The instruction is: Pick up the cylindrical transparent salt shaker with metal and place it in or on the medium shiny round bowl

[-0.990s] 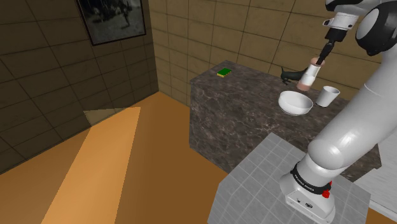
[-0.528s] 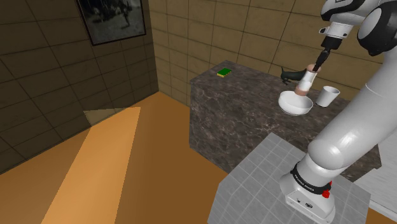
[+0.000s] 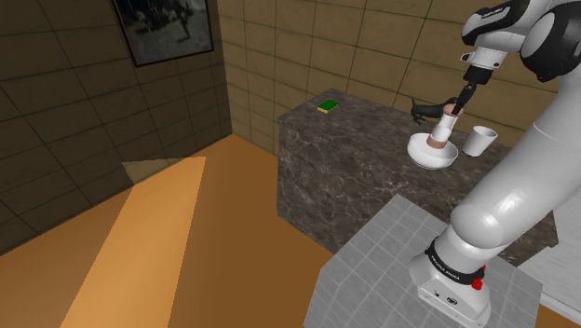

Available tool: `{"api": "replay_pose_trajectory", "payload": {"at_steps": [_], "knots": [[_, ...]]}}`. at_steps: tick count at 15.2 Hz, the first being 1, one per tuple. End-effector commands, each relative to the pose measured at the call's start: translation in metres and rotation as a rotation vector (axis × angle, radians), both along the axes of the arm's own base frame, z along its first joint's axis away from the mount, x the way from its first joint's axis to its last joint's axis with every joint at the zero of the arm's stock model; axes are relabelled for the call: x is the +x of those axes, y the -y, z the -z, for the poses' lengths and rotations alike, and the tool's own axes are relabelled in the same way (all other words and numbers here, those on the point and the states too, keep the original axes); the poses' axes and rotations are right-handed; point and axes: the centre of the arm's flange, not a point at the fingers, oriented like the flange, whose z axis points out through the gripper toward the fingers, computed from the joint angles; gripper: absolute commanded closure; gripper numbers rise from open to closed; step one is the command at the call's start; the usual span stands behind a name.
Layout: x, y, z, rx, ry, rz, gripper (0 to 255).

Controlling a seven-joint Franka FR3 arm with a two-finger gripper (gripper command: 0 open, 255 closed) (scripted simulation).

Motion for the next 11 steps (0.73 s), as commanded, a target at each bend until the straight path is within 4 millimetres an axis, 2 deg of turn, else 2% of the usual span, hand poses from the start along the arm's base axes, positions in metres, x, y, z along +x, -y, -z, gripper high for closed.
{"api": "replay_pose_trajectory", "payload": {"at_steps": [1,7,8,11], "knots": [[0.0002,0.0005,0.0052,0.0,0.0,0.0,255],[0.0003,0.0005,0.0052,0.0,0.0,0.0,255],[0.0002,0.0005,0.0052,0.0,0.0,0.0,0],[0.0002,0.0005,0.0052,0.0,0.0,0.0,0]]}}
